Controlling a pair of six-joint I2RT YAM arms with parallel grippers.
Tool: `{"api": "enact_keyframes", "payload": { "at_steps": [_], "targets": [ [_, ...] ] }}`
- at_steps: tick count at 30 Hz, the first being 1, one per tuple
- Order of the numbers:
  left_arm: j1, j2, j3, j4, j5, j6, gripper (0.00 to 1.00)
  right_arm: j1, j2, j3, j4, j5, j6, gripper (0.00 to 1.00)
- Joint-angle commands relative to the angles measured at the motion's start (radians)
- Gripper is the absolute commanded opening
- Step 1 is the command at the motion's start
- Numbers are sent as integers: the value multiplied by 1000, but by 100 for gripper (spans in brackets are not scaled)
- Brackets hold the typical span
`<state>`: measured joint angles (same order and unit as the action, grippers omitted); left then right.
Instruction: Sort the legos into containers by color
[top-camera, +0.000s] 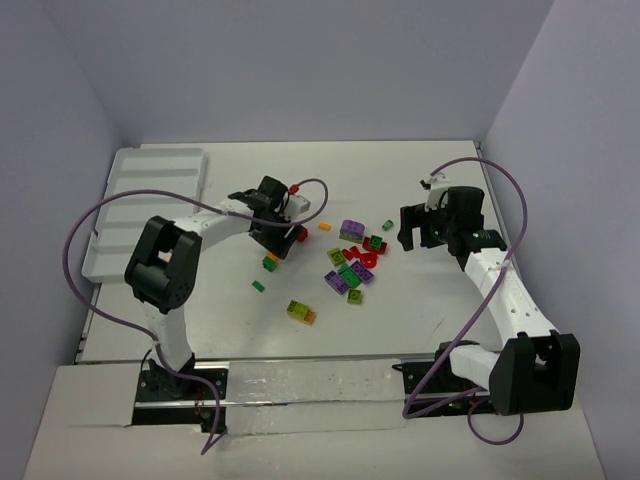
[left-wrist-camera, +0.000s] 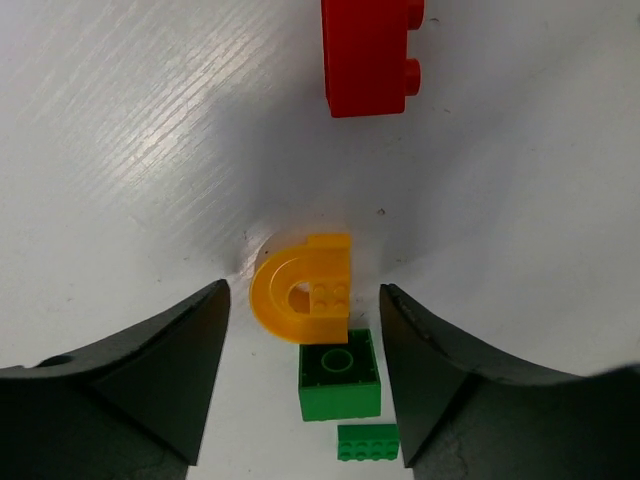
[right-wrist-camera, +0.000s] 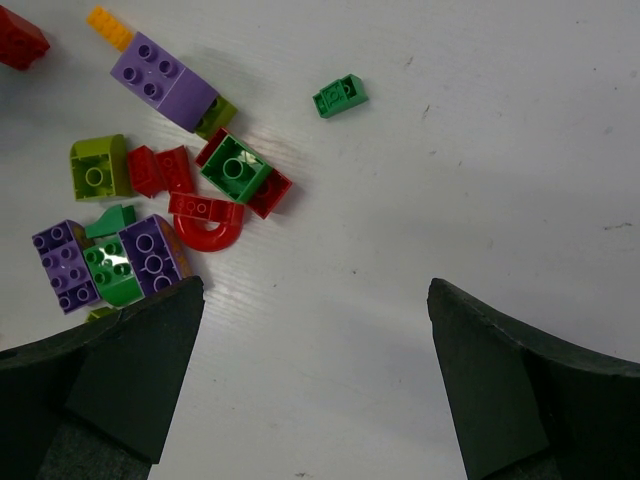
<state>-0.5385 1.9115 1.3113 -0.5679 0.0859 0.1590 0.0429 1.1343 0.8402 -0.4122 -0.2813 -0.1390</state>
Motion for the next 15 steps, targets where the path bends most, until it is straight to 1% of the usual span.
{"api": "enact_keyframes", "payload": {
  "at_steps": [1,5,11,15],
  "targets": [
    [-10,29,14,46,-46,-22,68,7,-8,31,33,9,-1,100],
    [-19,40,0,65,-81,-24,64,6,-8,28,32,13,-2,100],
    [-22,56,-5,54,-63,-30,54,6,-6,27,35,13,-1,100],
    [-23,52,7,43,-42,-32,41,6,-5,28,33,15,-2,100]
  ]
}}
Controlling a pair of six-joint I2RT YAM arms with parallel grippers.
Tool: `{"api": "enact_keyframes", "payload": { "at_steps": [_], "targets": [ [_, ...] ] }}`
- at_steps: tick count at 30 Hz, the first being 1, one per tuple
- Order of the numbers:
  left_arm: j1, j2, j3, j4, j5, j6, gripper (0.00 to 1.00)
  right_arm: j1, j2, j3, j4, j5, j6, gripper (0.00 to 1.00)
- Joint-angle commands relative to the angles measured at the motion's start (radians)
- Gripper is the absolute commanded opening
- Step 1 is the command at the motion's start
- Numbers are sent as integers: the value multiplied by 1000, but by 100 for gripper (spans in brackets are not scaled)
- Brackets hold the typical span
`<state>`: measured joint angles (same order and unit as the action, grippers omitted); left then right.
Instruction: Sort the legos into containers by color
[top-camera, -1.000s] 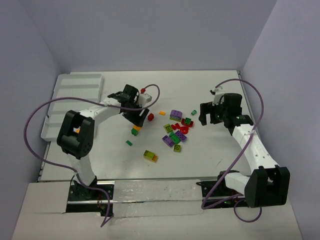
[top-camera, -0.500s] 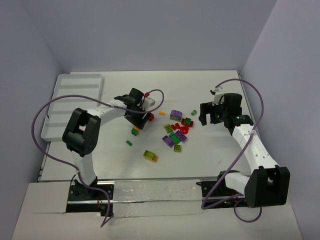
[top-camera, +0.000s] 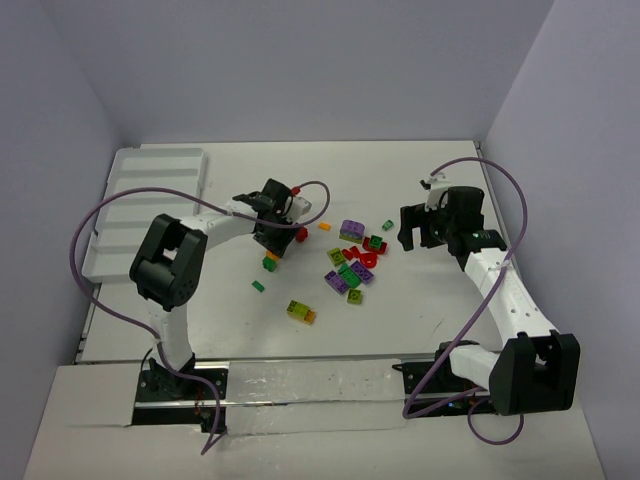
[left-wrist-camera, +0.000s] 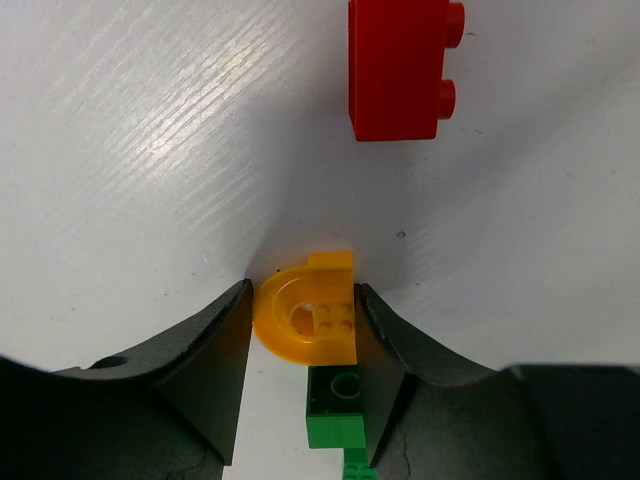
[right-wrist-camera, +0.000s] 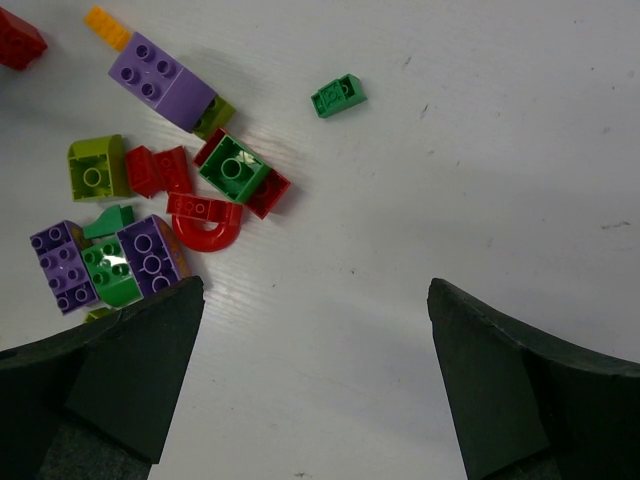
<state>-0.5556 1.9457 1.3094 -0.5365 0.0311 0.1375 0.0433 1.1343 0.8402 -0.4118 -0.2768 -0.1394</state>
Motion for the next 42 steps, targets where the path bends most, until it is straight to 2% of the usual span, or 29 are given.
{"api": "enact_keyframes", "payload": {
  "at_steps": [1,7,12,16,19,26,31,35,42],
  "targets": [
    [-6,16,18,11,9,-9,39,6,-6,27,33,11,-2,100],
    [6,-6,93,-3,-26,8,35,7,-10,23,34,16,-2,100],
    [108,-39,221,-65,-27,-2,34,7,-10,25,34,16,-1,100],
    [207,-106,228,-93,-25,2,34,6,-13,28,32,11,-2,100],
    [278,-185,160,-103,-7,3,34,7,-20,27,30,10,-2,100],
    [542,-401,-80,-107,56,39,35,7,-18,31,26,1,-6,100],
    [704,-484,-214,-48,52,67,36,10,-11,25,33,-8,-5,100],
    [765,-479,-256,-8,44,80,37,11,-7,31,36,-13,-3,100],
    [770,-469,-342,80,-15,107,43,12,-19,22,36,0,-10,100]
  ]
}}
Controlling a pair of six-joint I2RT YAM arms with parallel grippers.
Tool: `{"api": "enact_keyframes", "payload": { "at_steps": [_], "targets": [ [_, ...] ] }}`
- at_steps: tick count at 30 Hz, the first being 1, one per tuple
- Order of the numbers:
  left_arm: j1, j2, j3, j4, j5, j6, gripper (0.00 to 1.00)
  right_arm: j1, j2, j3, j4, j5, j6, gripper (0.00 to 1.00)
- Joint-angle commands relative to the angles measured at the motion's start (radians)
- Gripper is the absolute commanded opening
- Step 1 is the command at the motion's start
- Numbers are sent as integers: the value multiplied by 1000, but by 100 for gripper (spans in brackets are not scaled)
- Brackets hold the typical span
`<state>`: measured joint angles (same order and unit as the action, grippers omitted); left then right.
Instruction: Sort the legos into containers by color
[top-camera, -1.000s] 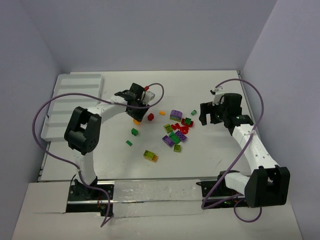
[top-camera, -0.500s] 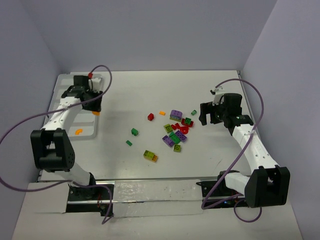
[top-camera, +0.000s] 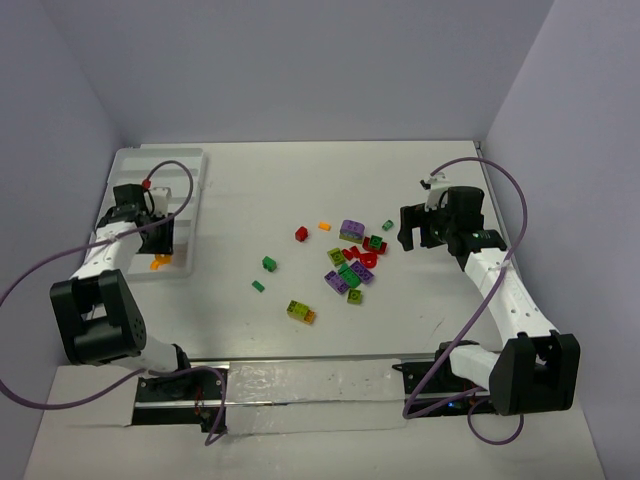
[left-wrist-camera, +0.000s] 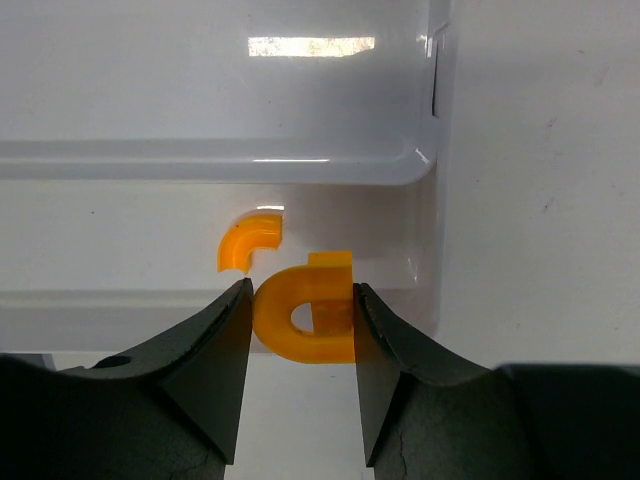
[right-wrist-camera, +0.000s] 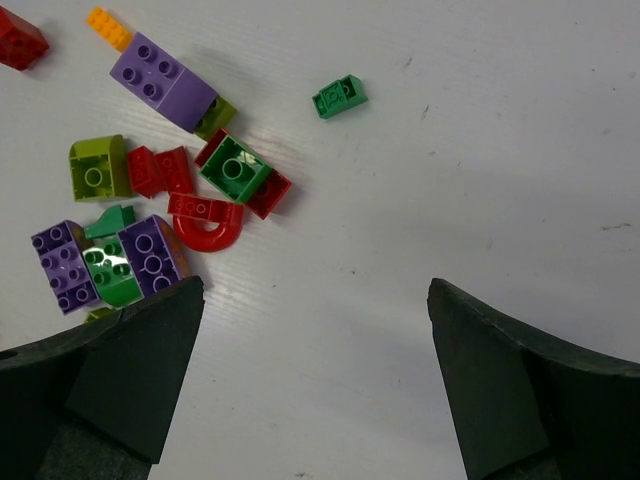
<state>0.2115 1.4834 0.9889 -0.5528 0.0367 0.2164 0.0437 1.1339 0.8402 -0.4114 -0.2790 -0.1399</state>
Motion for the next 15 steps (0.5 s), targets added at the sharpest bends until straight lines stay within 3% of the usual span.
{"api": "enact_keyframes", "payload": {
  "at_steps": [1,4,8,14,15],
  "targets": [
    [3,-9,-33,104,-24,33,44,13,-19,19,36,7,-10,100],
    [7,-8,-48,105,-31,38,49,12,-16,17,38,7,-10,100],
    [18,-20,-46,94,-32,48,75,12,-8,22,38,6,-10,100],
    [20,-13,86,18,17,33,80,12,-6,23,45,0,-1,100],
    [14,5,166,-25,77,21,80,12,-5,22,46,-1,1,100]
  ]
}}
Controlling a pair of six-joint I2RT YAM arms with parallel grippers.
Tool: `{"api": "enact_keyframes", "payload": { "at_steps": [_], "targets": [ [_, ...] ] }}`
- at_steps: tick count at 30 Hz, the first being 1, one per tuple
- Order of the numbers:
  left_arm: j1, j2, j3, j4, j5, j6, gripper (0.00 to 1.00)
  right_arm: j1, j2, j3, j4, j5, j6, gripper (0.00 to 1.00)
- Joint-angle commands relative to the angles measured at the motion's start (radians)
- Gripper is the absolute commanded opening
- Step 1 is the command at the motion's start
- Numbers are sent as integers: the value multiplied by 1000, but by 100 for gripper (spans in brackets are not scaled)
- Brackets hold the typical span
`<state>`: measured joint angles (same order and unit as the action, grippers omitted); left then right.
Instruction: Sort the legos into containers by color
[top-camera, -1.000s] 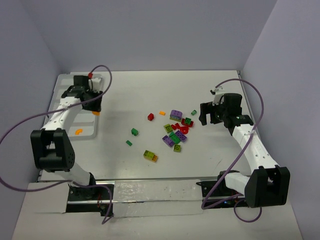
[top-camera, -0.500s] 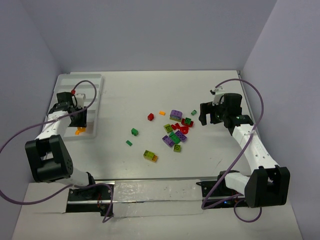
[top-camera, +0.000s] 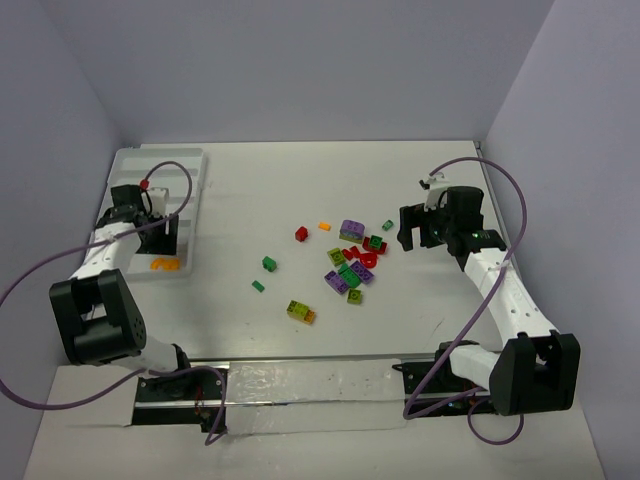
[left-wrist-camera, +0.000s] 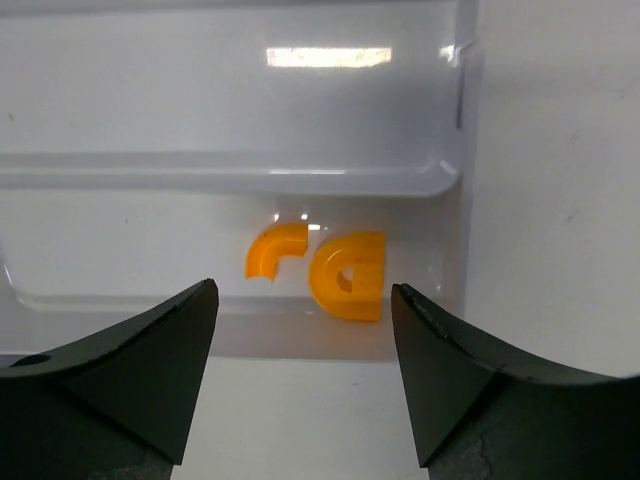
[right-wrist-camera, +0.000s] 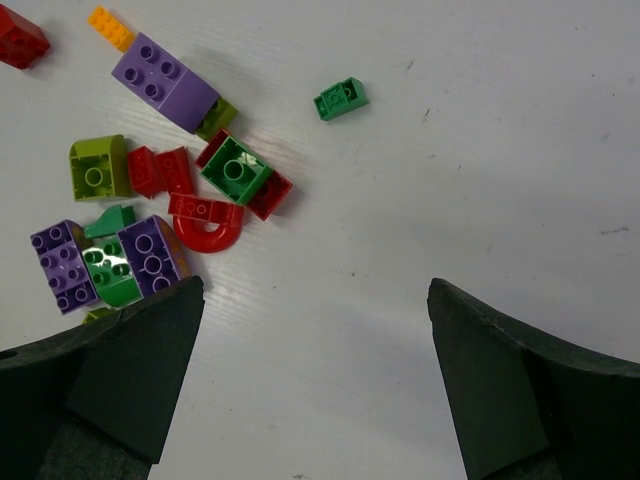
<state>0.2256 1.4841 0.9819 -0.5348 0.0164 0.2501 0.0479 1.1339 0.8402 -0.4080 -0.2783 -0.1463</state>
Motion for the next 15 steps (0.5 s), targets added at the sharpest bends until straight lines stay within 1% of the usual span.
{"api": "enact_keyframes", "payload": {
  "at_steps": [1,3,4,5,6,7,8,9,11,12,15],
  "targets": [
    [-8,16,228,-68,133,-17,80,8,-5,22,42,-2,8,100],
    [-76,52,355,-90,171,-47,79,8,-3,23,42,-2,10,100],
    [-118,65,393,-95,181,-60,78,7,0,25,41,-2,11,100],
    [-157,69,401,-89,180,-75,78,7,0,27,41,-2,12,100],
    [-210,93,451,-80,168,-93,77,8,4,28,40,-2,13,100],
    [-298,112,487,-59,160,-106,76,9,6,31,38,3,14,100],
    [-347,150,507,-45,152,-124,74,9,9,32,38,6,14,100],
    [-423,176,541,-33,149,-131,74,7,11,31,38,13,14,100],
    [-527,253,594,-24,137,-149,71,7,13,30,41,27,13,100],
    [-560,306,612,-20,134,-155,70,9,15,30,40,32,11,100],
    [-638,383,658,-4,130,-167,69,7,18,27,40,50,8,100]
  ]
}}
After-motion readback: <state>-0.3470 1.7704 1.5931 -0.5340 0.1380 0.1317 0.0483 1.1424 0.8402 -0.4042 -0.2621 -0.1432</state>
